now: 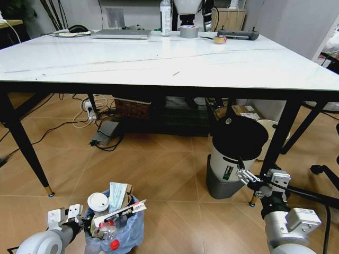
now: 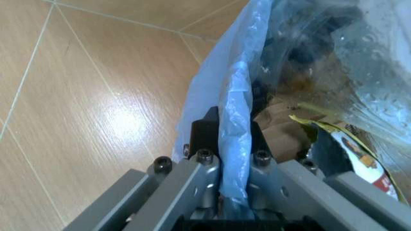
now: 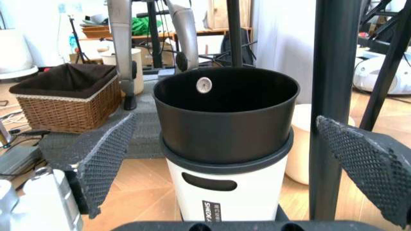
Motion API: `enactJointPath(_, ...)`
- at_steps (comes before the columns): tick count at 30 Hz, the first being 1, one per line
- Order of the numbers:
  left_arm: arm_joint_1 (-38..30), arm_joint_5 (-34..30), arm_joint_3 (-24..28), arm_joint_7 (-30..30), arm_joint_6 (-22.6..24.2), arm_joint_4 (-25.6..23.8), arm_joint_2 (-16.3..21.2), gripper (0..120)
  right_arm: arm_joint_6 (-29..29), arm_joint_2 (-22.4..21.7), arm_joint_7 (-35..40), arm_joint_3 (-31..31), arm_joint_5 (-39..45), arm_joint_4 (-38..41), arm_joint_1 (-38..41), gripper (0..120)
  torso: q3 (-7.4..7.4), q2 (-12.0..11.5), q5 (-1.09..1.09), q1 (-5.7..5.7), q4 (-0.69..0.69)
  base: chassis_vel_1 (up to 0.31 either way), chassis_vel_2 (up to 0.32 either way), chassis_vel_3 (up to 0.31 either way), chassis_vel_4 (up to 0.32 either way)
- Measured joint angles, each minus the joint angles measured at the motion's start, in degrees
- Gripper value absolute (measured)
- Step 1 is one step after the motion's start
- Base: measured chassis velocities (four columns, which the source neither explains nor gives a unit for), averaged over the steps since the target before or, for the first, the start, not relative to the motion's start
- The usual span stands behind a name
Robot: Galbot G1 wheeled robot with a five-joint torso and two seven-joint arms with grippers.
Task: Pick up the trash bin and place the trash from the table into it.
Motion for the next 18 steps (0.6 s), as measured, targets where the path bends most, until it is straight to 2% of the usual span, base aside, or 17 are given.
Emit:
enactJointPath(7,-0.1,1.1,-0.1,0.8,-0.3,0.8,-0.4,1,0.0,0.0,0.0,0.0,0.0,0.0,-0.1,100,0.0,0.0,0.03,0.0,0.0,0.0,0.0,0.0,0.0)
enactJointPath(12,0.0,1.5,-0.4,0.9,-0.5,1.2,-0.4,22,0.1,0.0,0.0,0.0,0.0,-0.1,0.1,100,0.02,0.0,0.0,0.0,0.0,0.0,0.0,0.0,0.0)
enactJointPath(14,0.1,1.5,-0.5,1.0,-0.5,1.2,-0.5,26,0.1,0.0,0.0,0.0,0.0,-0.1,0.1,100,0.02,0.0,0.0,0.0,0.0,0.0,0.0,0.0,0.0)
enactJointPath(18,0.3,1.8,-0.7,1.3,-0.6,1.2,-0.7,44,0.1,-0.1,0.0,0.0,0.1,-0.2,0.2,100,0.02,0.0,0.0,0.0,0.0,0.0,0.0,0.0,0.0)
